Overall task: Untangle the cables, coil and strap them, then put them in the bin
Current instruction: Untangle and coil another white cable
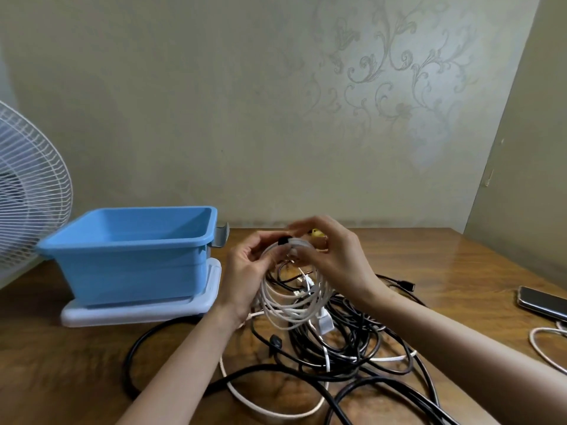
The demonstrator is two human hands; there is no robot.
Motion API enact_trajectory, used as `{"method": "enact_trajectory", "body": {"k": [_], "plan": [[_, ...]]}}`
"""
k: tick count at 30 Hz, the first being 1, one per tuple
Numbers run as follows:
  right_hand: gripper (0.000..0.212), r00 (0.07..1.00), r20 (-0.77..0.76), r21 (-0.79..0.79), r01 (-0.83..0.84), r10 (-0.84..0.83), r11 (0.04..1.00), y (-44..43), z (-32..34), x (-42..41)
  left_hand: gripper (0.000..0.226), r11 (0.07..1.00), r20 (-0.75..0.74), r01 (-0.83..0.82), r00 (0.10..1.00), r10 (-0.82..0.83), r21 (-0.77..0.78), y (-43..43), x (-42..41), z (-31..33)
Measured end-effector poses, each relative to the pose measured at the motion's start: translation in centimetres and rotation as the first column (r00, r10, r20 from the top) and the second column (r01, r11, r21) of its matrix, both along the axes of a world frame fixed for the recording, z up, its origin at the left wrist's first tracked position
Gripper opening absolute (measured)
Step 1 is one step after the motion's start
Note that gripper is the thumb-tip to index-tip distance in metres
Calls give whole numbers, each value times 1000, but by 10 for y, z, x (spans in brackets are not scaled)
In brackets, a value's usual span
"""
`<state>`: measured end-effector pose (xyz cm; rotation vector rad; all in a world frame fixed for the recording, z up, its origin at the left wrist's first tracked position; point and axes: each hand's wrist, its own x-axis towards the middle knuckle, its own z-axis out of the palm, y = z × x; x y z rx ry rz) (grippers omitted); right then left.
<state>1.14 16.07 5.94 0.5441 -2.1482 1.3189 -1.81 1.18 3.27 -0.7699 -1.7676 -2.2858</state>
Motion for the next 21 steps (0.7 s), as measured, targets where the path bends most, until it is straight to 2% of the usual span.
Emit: {"method": "enact_trajectory", "body": {"k": [2,4,6,8,10,12,13,14,16,19,21], "plan": [[30,989,133,-130,-39,57,991,-5,2,3,17,996,-13,-62,998,63,62,-8,6,15],[21,959,255,-130,-89,120,988,-15,1,3,22,968,17,-157,988,157,194,-19,11,32],[17,925,310,-145,-181,218,973,-25,-4,3,23,932,60,-236,972,228,275,-27,15,42],[23,918,300,-209,-201,259,957,-37,-6,3,14,940,79,-289,957,279,183,-35,23,44],[29,955,255,-245,-89,152,966,-39,-7,1,26,960,114,-262,955,273,-103,-39,32,39],[30,967,235,-301,-19,94,953,-48,-6,-6,40,903,189,-153,951,245,-400,-51,43,32],[30,970,236,-305,13,62,952,-52,-6,-10,44,874,236,-91,945,227,-476,-55,51,31],[29,969,244,-300,39,37,953,-56,-7,-14,47,861,267,-62,937,224,-505,-57,56,28],[27,962,260,-317,10,77,948,-69,-4,-14,36,887,277,-104,928,249,-449,-60,60,28],[25,894,276,-425,-217,354,879,-86,6,-12,6,909,258,-263,900,352,-323,-74,29,48],[33,875,305,-318,-277,375,907,-87,12,-15,6,864,225,-404,851,475,-300,-94,-13,68]]}}
